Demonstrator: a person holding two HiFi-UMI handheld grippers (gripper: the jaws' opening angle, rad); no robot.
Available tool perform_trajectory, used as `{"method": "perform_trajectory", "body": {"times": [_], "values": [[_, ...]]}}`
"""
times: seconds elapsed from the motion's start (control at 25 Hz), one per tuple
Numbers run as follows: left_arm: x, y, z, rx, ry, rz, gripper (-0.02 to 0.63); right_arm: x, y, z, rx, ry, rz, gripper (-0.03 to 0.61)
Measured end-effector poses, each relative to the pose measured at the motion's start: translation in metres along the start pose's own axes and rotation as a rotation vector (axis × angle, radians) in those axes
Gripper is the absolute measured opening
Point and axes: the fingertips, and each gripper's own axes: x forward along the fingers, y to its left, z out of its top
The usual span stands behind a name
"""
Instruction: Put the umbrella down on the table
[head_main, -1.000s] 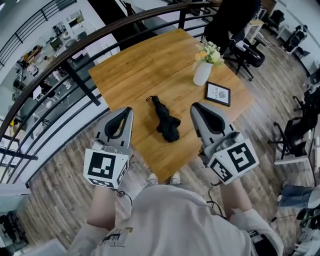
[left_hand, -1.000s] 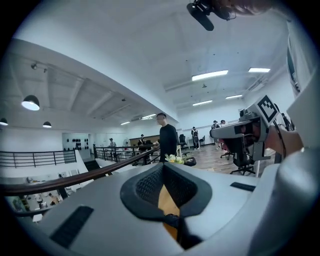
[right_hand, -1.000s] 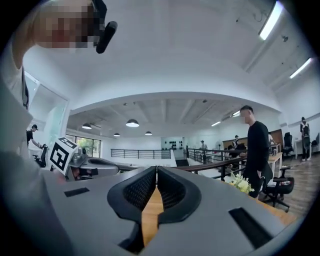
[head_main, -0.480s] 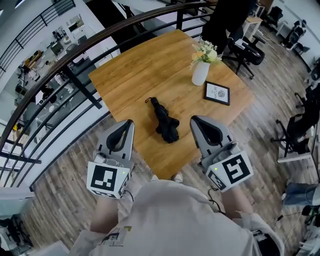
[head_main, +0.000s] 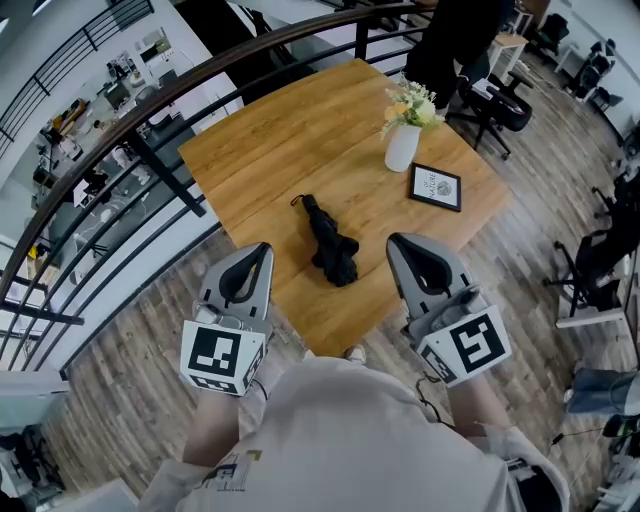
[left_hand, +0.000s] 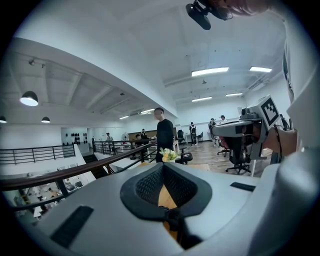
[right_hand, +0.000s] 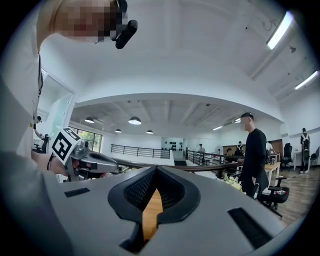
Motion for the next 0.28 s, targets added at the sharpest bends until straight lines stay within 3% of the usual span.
{"method": "perform_trajectory", "body": {"times": [0.28], "values": [[0.0023,-0.0077,0.0033,0.013,0.020,0.001,0.017,-0.0017,-0.0073,-0.0064,-0.005,0.034,-0.008,0.028]]}}
